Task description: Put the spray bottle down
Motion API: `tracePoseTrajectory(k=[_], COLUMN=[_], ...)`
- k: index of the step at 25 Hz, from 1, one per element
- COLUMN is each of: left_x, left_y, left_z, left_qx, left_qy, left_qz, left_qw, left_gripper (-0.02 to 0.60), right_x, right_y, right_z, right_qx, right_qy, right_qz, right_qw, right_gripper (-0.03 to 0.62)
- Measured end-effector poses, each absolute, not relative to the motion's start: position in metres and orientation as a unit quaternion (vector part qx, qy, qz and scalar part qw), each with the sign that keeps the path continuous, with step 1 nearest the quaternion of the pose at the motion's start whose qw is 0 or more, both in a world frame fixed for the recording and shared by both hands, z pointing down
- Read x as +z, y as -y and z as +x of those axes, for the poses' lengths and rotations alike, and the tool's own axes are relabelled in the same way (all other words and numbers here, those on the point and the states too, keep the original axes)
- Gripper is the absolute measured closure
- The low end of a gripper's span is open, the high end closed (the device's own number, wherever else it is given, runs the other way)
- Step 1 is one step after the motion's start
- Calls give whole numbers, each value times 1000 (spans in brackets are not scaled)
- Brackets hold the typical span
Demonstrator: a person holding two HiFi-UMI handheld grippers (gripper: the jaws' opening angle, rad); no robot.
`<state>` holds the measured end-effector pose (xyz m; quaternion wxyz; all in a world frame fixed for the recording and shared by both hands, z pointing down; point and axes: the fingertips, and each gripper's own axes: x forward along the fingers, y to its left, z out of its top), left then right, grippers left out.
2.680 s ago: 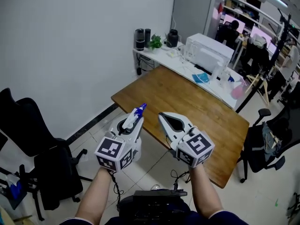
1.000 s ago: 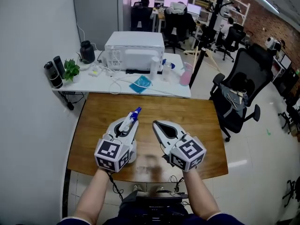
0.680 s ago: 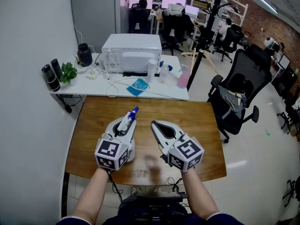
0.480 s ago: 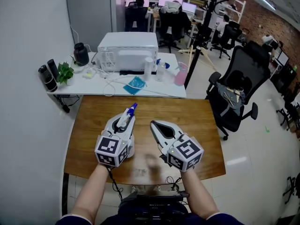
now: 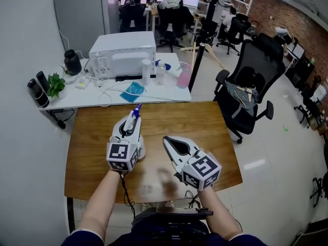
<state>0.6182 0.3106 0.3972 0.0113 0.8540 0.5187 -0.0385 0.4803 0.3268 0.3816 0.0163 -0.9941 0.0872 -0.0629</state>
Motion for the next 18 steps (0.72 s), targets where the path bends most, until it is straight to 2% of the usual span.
tracePoseTrajectory(k=[18], left_x=[433], left_y=[-338], left_z=[635], left_qx=[-50], left_qy=[-496], left_qz=[866], left_qw=[17], left_gripper=[497], right_x=[393], right_y=[-349], right_z=[475], right_qx=[-81], right_qy=[-50], right_qz=[-995], right_qw=[20], right_gripper=[592])
